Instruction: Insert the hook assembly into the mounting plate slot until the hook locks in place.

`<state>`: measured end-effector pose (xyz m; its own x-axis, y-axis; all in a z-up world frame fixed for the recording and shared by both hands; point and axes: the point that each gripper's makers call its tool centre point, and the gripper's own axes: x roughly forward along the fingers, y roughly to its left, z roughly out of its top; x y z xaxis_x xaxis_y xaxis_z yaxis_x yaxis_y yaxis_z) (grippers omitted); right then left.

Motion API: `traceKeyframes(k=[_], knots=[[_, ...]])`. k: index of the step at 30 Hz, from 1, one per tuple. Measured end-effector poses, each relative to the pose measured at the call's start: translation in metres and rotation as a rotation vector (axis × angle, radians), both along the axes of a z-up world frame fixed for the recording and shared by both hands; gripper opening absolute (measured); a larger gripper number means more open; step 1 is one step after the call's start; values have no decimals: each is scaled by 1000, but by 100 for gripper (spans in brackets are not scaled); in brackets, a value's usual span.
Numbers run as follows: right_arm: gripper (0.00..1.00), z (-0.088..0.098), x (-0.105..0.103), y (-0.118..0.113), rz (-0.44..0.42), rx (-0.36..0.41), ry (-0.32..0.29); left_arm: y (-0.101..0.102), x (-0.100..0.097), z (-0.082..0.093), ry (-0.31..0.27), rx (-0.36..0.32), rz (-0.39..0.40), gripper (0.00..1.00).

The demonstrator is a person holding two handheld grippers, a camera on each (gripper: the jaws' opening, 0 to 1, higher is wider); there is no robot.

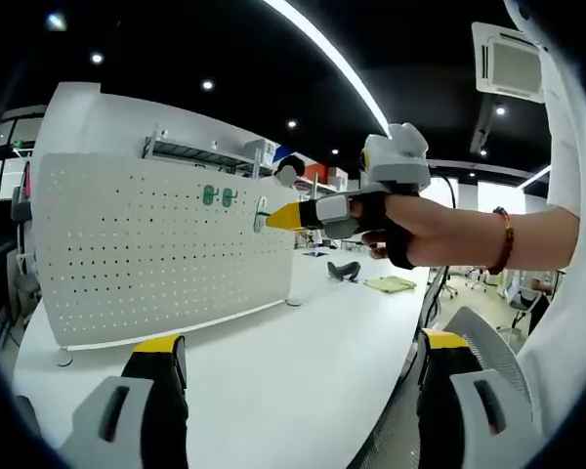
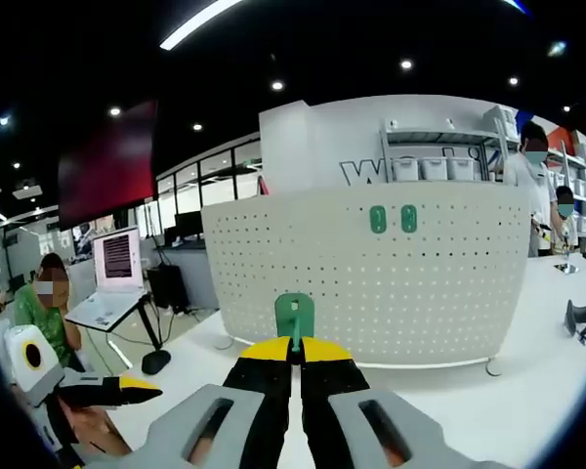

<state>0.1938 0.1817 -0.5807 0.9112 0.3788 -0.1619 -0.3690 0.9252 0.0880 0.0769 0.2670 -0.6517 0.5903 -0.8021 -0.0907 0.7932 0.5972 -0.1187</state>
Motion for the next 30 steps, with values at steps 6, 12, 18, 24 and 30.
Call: traceKeyframes(k=[6,12,18,24,30], knots=[[1,1,13,-2,-44,-1,0,-1,0,-2,6,-6,2,100],[1,7,22,-7,-78,-1,-1,-5,0,-4,8,7,-5,100],[1,12,32,-4,-86,-1,-9,-7,-1,-3,-3,25,-11,100],[1,19,41,-1,-90,-11,-21,0,-2,-5,-6,34,3,100],[1,24,51,-1,-101,-9,-27,6,-1,-8,-2,45,21,100]])
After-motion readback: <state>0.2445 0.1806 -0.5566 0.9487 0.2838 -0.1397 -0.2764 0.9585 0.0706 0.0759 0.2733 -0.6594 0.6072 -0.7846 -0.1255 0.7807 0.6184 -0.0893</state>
